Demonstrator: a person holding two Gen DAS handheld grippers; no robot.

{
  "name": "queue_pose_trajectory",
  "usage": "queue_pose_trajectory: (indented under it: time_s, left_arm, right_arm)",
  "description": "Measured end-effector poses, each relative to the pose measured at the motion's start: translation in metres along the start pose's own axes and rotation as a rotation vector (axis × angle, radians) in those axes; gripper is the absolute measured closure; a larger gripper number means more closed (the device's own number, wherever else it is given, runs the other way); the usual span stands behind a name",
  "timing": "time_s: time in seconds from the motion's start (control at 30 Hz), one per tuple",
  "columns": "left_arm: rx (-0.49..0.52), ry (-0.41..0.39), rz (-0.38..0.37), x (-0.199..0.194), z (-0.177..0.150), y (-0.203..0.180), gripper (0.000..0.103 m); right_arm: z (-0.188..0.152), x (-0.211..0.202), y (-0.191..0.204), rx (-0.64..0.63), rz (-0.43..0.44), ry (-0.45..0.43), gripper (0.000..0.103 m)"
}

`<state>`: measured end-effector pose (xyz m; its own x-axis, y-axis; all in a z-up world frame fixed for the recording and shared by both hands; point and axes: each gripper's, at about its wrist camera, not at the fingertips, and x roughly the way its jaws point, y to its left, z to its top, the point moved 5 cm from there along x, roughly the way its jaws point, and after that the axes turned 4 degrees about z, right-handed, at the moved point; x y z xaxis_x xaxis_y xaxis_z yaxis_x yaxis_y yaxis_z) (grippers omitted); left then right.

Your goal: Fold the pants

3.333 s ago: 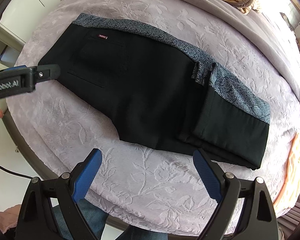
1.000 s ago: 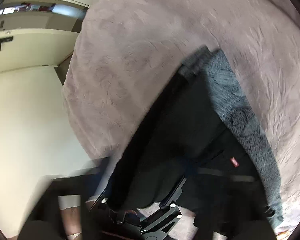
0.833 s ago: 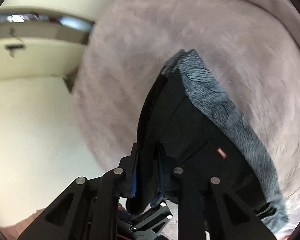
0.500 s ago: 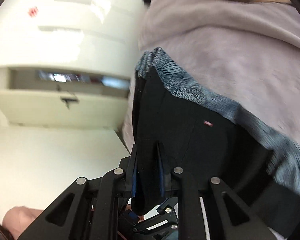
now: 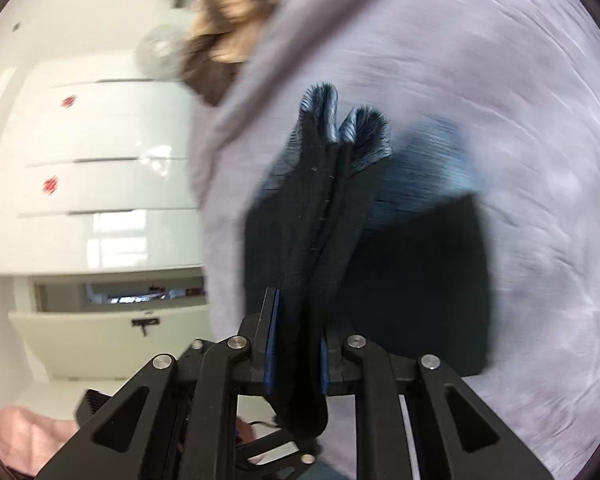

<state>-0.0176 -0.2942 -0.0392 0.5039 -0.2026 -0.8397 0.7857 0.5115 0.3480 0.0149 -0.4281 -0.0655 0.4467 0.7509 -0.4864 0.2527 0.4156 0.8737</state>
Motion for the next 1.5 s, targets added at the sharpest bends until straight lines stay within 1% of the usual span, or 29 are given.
queue_pose_trajectory:
  time_s: [0.03,0.1,0.13,0.17,0.2,0.23,0.27,0.3,0.37,0.4,0.5,0.53,0.6,0.67,0.7,0.73,0.77,0.8,0.87,0.9,0.93,1.0,1.07,1.13,1.2,1.27,1.4,1.5]
  left_arm:
    - [0.004,0.023,0.000,0.006,-0.003,-0.004,0.065]
    - [0.009,0.058,0.011,0.010,-0.005,-0.004,0.054]
    - [-0.003,0.067,0.006,0.009,-0.006,0.002,0.051]
    - [-0.024,0.080,-0.006,0.006,-0.008,0.005,0.041]
    - [-0.044,0.093,-0.018,0.005,-0.014,0.011,0.035]
    - [-0.075,0.109,-0.031,0.000,-0.017,0.017,0.034]
    - [-0.096,0.123,-0.042,-0.003,-0.020,0.013,0.034]
    - [-0.122,0.137,-0.052,-0.007,-0.022,0.016,0.034]
    - [-0.199,0.176,-0.067,-0.014,-0.028,0.025,0.034]
    - [-0.239,0.190,-0.063,-0.016,-0.031,0.030,0.034]
    - [-0.389,0.250,-0.026,-0.017,-0.036,0.051,0.034]
    - [-0.447,0.268,-0.013,-0.017,-0.039,0.060,0.034]
    - [-0.560,0.304,0.014,-0.016,-0.045,0.080,0.034]
    - [-0.627,0.329,0.047,-0.015,-0.052,0.094,0.034]
    - [-0.654,0.337,0.072,-0.015,-0.056,0.101,0.031]
    - [-0.667,0.342,0.086,-0.013,-0.058,0.107,0.025]
    - [-0.684,0.346,0.101,-0.013,-0.061,0.114,0.013]
    - [-0.697,0.340,0.111,-0.012,-0.062,0.122,0.010]
    - [-0.707,0.330,0.113,-0.012,-0.065,0.133,0.010]
    - [-0.706,0.333,0.115,-0.012,-0.067,0.135,0.010]
    - [-0.705,0.340,0.112,-0.011,-0.068,0.136,0.010]
    - [-0.705,0.357,0.090,-0.011,-0.073,0.135,0.010]
    - [-0.704,0.370,0.070,-0.012,-0.078,0.137,0.010]
    - [-0.700,0.374,0.056,-0.013,-0.083,0.139,0.010]
    - [-0.698,0.364,0.032,-0.010,-0.089,0.144,0.010]
    - [-0.695,0.369,0.027,-0.005,-0.094,0.152,0.010]
    - [-0.712,0.364,-0.003,0.012,-0.105,0.175,0.010]
    - [-0.739,0.350,-0.082,0.033,-0.114,0.197,0.010]
  right_arm:
    - [-0.001,0.005,-0.015,0.011,-0.016,0.009,0.085]
    - [-0.003,0.012,-0.032,0.023,-0.031,0.027,0.085]
    - [-0.005,0.014,-0.037,0.034,-0.021,0.031,0.085]
    - [-0.006,0.015,-0.037,0.038,-0.008,0.031,0.085]
    - [-0.006,0.018,-0.036,0.036,-0.008,0.031,0.085]
    - [-0.008,0.018,-0.034,0.019,-0.029,0.037,0.085]
    - [-0.006,0.011,-0.035,0.006,-0.048,0.043,0.085]
    - [-0.008,0.011,-0.032,-0.014,-0.075,0.052,0.085]
    - [-0.010,0.010,-0.028,-0.061,-0.133,0.071,0.085]
    - [-0.012,0.012,-0.024,-0.100,-0.180,0.083,0.084]
    - [-0.014,0.013,-0.018,-0.143,-0.261,0.101,0.082]
    - [-0.016,0.012,-0.015,-0.152,-0.283,0.101,0.079]
    - [-0.020,0.007,-0.012,-0.165,-0.325,0.102,0.076]
    - [-0.024,-0.004,-0.012,-0.186,-0.374,0.112,0.069]
    - [-0.026,-0.008,-0.010,-0.204,-0.408,0.119,0.059]
    - [-0.027,-0.012,-0.007,-0.233,-0.455,0.123,0.052]
    - [-0.026,-0.012,-0.004,-0.250,-0.476,0.121,0.051]
    - [-0.025,-0.016,-0.002,-0.266,-0.493,0.115,0.051]
    - [-0.018,-0.013,0.007,-0.275,-0.495,0.101,0.045]
    - [-0.022,-0.018,0.008,-0.275,-0.495,0.094,0.038]
    - [-0.022,-0.018,0.012,-0.276,-0.503,0.082,0.035]
    - [-0.021,-0.015,0.016,-0.273,-0.521,0.067,0.035]
    - [-0.025,-0.010,0.023,-0.270,-0.537,0.048,0.032]
    - [-0.031,-0.007,0.030,-0.269,-0.553,0.024,0.023]
    - [-0.033,0.003,0.035,-0.270,-0.567,0.002,0.023]
    - [-0.031,0.006,0.029,-0.244,-0.570,-0.016,0.022]
    - [-0.023,0.002,0.009,-0.176,-0.502,-0.038,0.021]
    - [-0.008,0.000,-0.007,-0.133,-0.429,-0.043,0.021]
